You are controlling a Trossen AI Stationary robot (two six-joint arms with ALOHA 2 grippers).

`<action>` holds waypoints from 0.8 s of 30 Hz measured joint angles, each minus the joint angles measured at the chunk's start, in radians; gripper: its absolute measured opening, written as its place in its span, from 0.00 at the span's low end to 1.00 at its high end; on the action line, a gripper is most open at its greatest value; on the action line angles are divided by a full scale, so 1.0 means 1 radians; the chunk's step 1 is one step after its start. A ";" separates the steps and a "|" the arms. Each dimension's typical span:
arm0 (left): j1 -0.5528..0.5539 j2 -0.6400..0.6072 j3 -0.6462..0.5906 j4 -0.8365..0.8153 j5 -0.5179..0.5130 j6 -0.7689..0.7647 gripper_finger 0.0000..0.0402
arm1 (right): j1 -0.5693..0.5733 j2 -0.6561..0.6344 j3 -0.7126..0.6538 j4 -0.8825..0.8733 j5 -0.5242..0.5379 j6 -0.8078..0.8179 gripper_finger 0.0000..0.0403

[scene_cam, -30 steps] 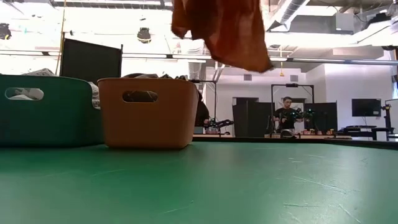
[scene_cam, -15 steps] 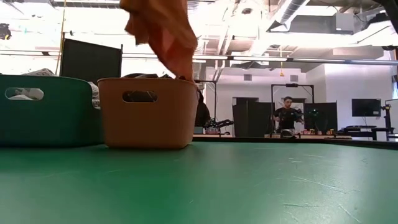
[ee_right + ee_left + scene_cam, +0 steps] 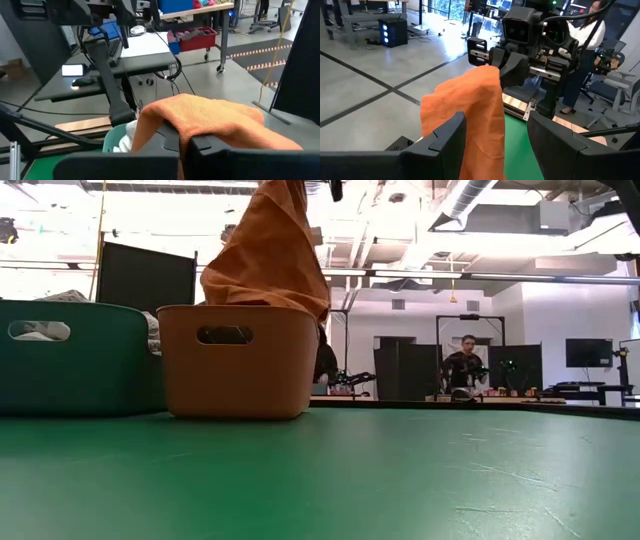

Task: Sort towels by color in basket
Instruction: Put the orange towel into the orange bin

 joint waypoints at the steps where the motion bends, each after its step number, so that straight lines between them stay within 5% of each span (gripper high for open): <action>1: 0.000 0.000 0.000 0.000 0.000 0.000 0.50 | 0.000 0.000 0.000 0.001 0.001 0.002 0.04; 24: 0.000 0.000 0.000 -0.005 0.001 0.001 0.50 | 0.054 0.099 0.001 -0.028 0.024 0.095 0.05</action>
